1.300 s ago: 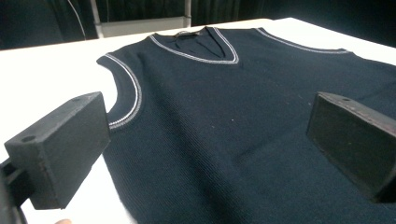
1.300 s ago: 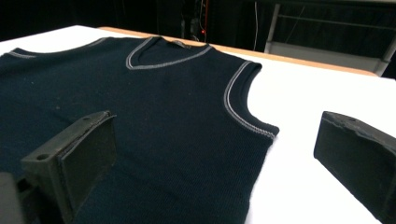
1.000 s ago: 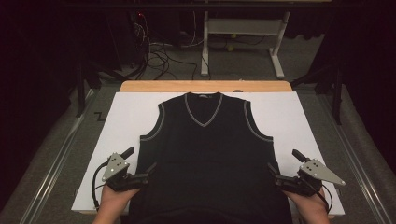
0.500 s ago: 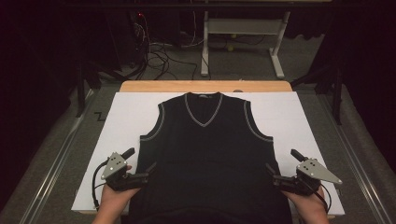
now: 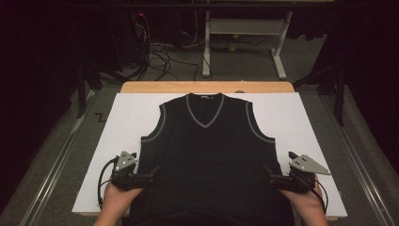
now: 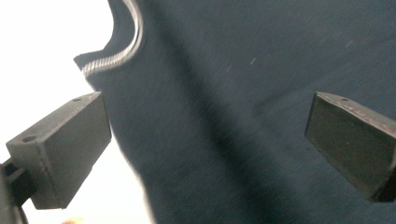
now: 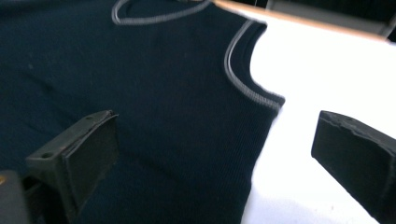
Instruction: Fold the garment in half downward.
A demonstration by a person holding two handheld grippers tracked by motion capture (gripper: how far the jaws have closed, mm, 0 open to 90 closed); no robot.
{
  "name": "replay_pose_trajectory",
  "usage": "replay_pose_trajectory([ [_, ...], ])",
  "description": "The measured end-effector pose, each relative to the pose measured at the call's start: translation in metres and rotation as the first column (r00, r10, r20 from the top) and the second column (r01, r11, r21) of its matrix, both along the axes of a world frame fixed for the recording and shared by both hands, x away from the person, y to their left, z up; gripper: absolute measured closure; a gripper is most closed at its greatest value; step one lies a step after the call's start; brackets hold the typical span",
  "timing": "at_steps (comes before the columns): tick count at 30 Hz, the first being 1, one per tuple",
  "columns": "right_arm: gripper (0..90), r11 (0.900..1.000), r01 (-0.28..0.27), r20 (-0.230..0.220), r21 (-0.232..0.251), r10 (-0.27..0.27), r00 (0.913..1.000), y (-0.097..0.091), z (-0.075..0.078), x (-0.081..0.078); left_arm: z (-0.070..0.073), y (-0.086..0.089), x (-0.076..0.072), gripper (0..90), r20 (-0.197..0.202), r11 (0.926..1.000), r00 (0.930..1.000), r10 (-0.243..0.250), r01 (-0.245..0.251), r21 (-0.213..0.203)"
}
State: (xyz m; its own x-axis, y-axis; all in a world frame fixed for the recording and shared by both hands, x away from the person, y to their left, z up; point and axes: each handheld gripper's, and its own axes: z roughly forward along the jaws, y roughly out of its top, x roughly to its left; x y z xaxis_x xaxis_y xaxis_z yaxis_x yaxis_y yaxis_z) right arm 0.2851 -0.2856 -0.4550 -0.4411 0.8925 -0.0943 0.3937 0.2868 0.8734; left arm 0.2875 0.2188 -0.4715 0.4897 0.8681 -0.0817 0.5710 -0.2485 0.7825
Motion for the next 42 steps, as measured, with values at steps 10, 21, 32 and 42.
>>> replay_pose_trajectory([
  [10,16.6,0.9989,0.019,-0.151,-0.043,-0.025,0.9882,-0.001,-0.007,0.014,-0.011,0.011,0.013,25.4,-0.140,0.9962,0.9867,0.083,-0.079,0.038],
  [21,40.8,0.9969,0.068,-0.274,-0.038,-0.076,0.9588,-0.004,-0.013,0.034,-0.010,0.007,0.018,40.2,-0.134,0.9953,0.9875,0.084,-0.076,0.060],
  [32,65.7,0.9984,0.038,-0.272,-0.041,-0.048,0.9610,0.003,-0.015,0.044,-0.009,0.010,0.013,62.7,-0.148,0.9978,0.9869,0.063,-0.059,0.030],
  [42,84.1,0.9986,-0.008,-0.255,-0.051,-0.006,0.9670,0.007,-0.015,0.041,-0.010,0.006,0.010,78.8,-0.135,0.9992,0.9903,0.031,-0.028,0.028],
])
